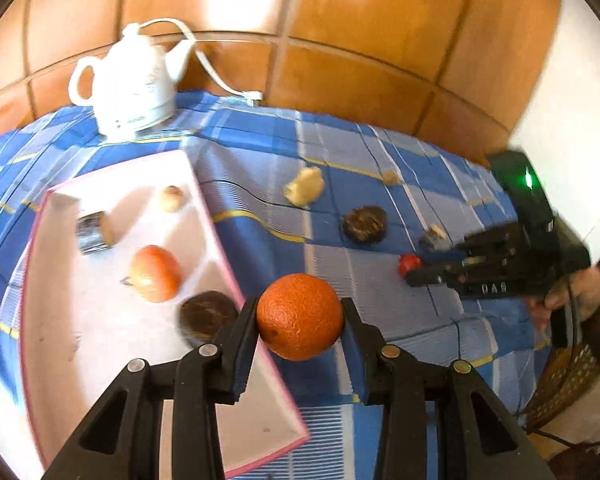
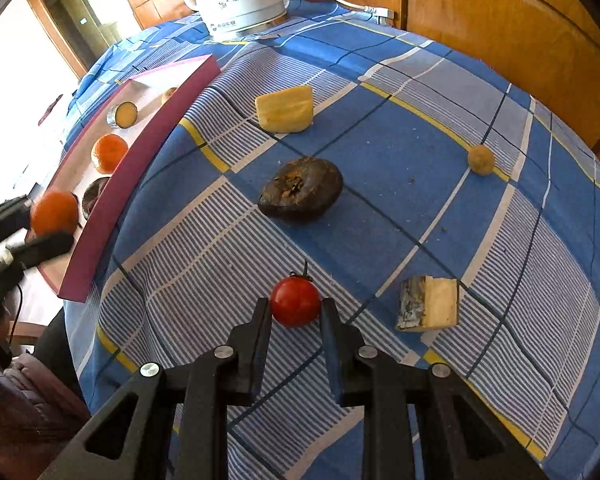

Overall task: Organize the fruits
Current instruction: 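Carry the orange into the pink tray and open left while right holds the tomato, then carry the cherry tomato into the pink tray and open the right gripper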

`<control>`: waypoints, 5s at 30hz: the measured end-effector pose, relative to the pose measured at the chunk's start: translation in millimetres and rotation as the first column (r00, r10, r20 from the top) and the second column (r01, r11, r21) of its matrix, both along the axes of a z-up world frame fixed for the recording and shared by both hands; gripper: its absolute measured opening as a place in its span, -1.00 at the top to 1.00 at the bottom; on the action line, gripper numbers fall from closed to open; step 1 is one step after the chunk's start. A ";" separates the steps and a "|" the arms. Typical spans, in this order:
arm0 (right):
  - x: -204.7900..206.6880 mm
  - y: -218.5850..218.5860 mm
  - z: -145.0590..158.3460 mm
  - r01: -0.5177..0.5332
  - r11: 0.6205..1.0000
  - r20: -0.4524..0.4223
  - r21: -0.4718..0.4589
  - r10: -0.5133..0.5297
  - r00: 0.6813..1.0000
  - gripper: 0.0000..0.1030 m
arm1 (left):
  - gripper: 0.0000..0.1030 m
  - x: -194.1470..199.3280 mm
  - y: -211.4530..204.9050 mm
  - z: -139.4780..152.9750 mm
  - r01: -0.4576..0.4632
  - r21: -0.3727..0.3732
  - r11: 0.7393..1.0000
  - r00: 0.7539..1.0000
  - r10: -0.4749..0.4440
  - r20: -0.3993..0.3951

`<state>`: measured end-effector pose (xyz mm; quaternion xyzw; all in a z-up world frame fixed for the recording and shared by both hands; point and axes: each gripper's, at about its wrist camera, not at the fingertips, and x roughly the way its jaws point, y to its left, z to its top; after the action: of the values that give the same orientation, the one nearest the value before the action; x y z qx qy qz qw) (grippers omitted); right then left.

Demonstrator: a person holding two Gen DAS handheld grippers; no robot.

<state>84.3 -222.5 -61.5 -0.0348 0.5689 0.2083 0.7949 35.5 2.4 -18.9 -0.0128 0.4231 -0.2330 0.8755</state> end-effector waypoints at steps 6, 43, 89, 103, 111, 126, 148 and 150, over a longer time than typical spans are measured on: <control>-0.3 -0.1 0.0 -0.008 1.000 0.008 -0.012 0.008 1.000 0.52 | 0.23 14.1 41.9 8.6 -0.146 -0.054 0.988 0.989 0.146 -0.009; -1.1 2.4 -0.7 -0.011 1.000 0.023 -0.023 0.012 1.000 0.52 | -0.03 42.6 103.3 -13.3 -0.488 0.093 0.868 0.871 0.491 -0.010; -2.2 4.7 -0.6 -0.003 0.999 0.029 -0.039 0.004 1.000 0.52 | -0.20 18.2 44.9 -0.8 -0.345 0.146 0.927 0.938 0.339 0.063; -2.6 5.1 -0.5 -0.012 1.000 0.031 -0.026 0.012 0.999 0.52 | -0.24 17.0 48.7 -2.0 -0.352 0.142 0.925 0.936 0.346 0.060; -3.5 6.9 -1.0 -0.009 1.000 0.032 -0.025 0.009 0.999 0.52 | -0.46 11.7 54.7 1.7 -0.389 0.147 0.910 0.921 0.378 0.095; -6.3 33.4 26.1 -0.014 1.000 0.109 0.015 0.012 0.994 0.52 | -0.57 10.1 72.8 -5.0 -0.433 0.156 0.888 0.901 0.425 0.087; 37.0 145.1 52.7 -0.077 0.981 0.149 0.179 0.050 0.988 0.52 | -0.92 5.2 94.7 -11.8 -0.459 0.143 0.877 0.888 0.453 0.071; 41.4 152.6 52.0 -0.081 0.981 0.147 0.176 0.055 0.988 0.52 | -0.93 4.5 94.7 -12.2 -0.457 0.143 0.878 0.889 0.451 0.071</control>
<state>125.7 -70.0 -9.5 0.0037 0.4883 0.2835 0.8254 40.0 97.1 -31.1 -0.0393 0.4096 0.0122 0.9113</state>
